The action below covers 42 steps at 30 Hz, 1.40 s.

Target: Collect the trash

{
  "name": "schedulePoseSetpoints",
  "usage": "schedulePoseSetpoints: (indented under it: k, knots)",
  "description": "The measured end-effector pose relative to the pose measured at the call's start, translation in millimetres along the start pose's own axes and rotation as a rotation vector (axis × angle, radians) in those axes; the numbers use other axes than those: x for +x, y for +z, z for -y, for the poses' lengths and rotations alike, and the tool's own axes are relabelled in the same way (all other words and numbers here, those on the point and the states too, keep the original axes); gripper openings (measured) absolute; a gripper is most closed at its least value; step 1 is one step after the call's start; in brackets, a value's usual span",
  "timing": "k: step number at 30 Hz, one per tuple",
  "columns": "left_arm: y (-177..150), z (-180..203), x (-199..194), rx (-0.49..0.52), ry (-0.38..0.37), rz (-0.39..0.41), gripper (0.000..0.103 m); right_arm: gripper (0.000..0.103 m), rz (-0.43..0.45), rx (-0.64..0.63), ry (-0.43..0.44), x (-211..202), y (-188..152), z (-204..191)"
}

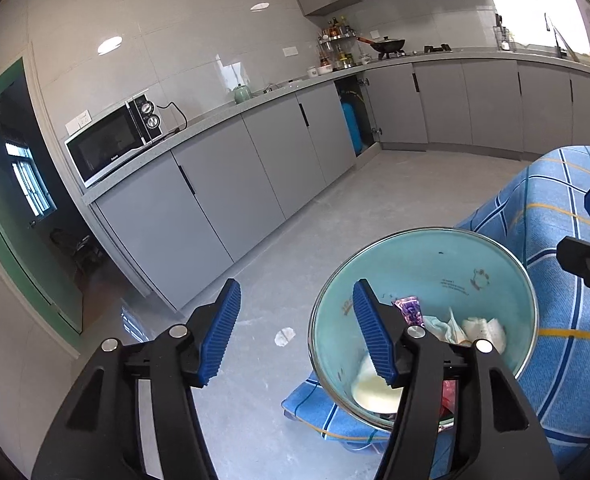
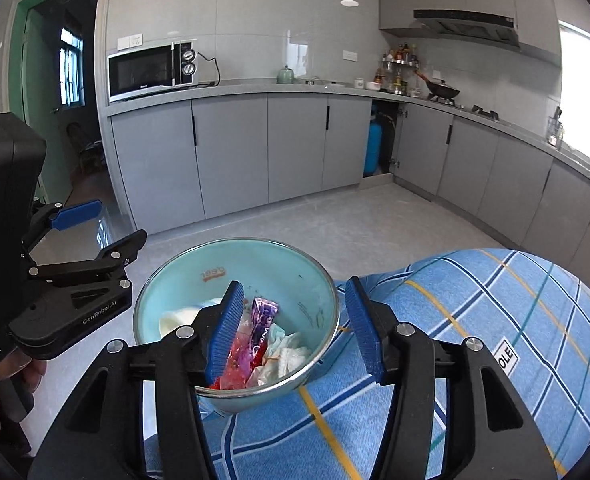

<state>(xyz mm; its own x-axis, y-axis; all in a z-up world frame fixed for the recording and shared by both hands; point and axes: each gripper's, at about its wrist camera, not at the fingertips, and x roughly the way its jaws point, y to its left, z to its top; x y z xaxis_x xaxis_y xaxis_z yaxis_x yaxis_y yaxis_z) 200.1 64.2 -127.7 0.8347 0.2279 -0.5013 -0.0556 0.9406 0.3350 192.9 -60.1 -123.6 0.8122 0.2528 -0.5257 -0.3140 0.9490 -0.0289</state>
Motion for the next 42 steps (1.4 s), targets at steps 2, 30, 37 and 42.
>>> schedulePoseSetpoints:
  k: [2, 30, 37, 42]
  knots:
    - [0.1, -1.4, -2.8, -0.004, 0.009, 0.007, 0.067, 0.057, 0.007, 0.002, -0.005, -4.1, -1.8, 0.2]
    - [12.1, -26.0, -56.6, -0.078, 0.000, 0.114, 0.088, 0.063, 0.098, 0.073, -0.082, -77.2, -6.9, 4.2]
    - [13.6, -29.6, -58.4, -0.085, -0.005, 0.120, 0.088, 0.065, 0.112, 0.074, -0.095, -83.3, -6.2, 3.1]
    - [13.7, -31.1, -60.6, -0.087, -0.007, 0.125, 0.089, 0.066, 0.120, 0.077, -0.105, -89.5, -5.9, 4.1]
